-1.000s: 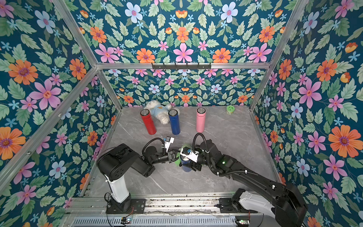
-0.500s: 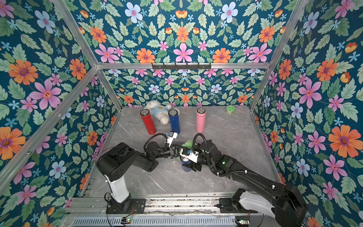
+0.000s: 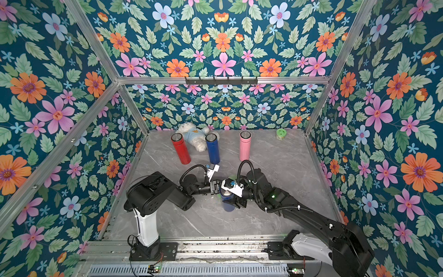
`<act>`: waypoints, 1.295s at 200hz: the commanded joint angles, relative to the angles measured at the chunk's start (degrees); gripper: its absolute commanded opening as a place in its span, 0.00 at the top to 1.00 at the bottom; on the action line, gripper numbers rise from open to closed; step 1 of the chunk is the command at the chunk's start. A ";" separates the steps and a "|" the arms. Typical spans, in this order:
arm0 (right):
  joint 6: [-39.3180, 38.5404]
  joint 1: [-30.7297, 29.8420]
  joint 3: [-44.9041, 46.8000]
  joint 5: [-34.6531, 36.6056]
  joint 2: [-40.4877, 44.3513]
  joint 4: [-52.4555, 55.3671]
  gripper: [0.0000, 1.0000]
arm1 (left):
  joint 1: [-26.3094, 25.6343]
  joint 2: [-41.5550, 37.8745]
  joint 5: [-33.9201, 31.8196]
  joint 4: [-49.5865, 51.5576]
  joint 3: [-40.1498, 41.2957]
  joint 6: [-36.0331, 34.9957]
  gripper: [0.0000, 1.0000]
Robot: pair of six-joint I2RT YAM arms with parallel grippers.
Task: Wipe the surface of the thermos
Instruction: Wipe the dirt from the surface of the thermos.
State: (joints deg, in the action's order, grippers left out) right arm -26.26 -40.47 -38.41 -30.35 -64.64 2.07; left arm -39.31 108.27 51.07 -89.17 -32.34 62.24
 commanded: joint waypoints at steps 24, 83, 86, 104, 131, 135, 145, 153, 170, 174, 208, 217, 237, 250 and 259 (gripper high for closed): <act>-2.02 1.37 1.57 4.04 -2.65 1.69 1.00 | -0.15 -5.88 10.26 -8.42 -1.75 6.23 1.00; 0.99 2.33 3.56 5.21 -1.95 -0.24 1.00 | -0.58 2.29 9.98 -9.31 0.40 2.11 1.00; 1.24 2.33 3.84 5.29 -1.79 -0.64 1.00 | -0.71 2.84 9.87 -9.33 0.58 1.70 1.00; 3.28 2.34 5.19 5.89 -0.48 -2.51 1.00 | -1.09 6.09 9.46 -9.25 1.75 -0.50 1.00; 6.91 2.37 6.51 6.91 1.31 -4.55 1.00 | -1.20 9.55 7.76 -5.57 3.05 -4.87 1.00; 7.58 2.33 6.51 7.17 1.43 -4.53 1.00 | -1.21 9.67 7.43 -4.55 3.26 -5.75 1.00; 8.88 2.39 6.12 7.90 1.54 -3.92 1.00 | -1.15 9.27 6.34 -0.36 3.59 -8.81 1.00; 9.71 2.32 5.75 8.26 1.45 -3.37 1.00 | -1.20 7.94 4.74 5.43 3.83 -12.49 1.00; 11.54 2.38 4.69 9.06 1.05 -1.89 1.00 | -1.18 2.06 -1.40 21.48 4.47 -21.84 1.00; 11.94 2.40 4.60 9.23 1.01 -1.74 1.00 | -1.15 0.07 -3.67 25.92 4.56 -24.17 1.00; 15.17 2.35 7.49 10.09 2.53 -6.55 1.00 | -1.23 -19.09 -20.30 55.34 3.09 -36.19 1.00; 15.82 2.33 7.88 9.96 2.80 -7.06 1.00 | -1.27 -24.09 -23.85 60.95 2.11 -37.53 1.00; 17.26 2.33 8.49 9.43 3.03 -7.89 1.00 | -1.17 -34.44 -30.16 71.61 -0.50 -39.89 1.00; 18.06 2.25 8.76 9.09 3.20 -8.34 1.00 | -1.19 -39.93 -32.44 76.79 -2.45 -40.98 1.00; 18.50 1.95 9.24 9.17 3.42 -9.24 1.00 | -1.21 -43.19 -32.95 78.88 -3.58 -41.17 1.00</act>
State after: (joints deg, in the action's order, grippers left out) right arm -8.80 -38.28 -30.41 -25.47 -61.19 -11.97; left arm -40.56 71.94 25.10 -24.97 -33.45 26.11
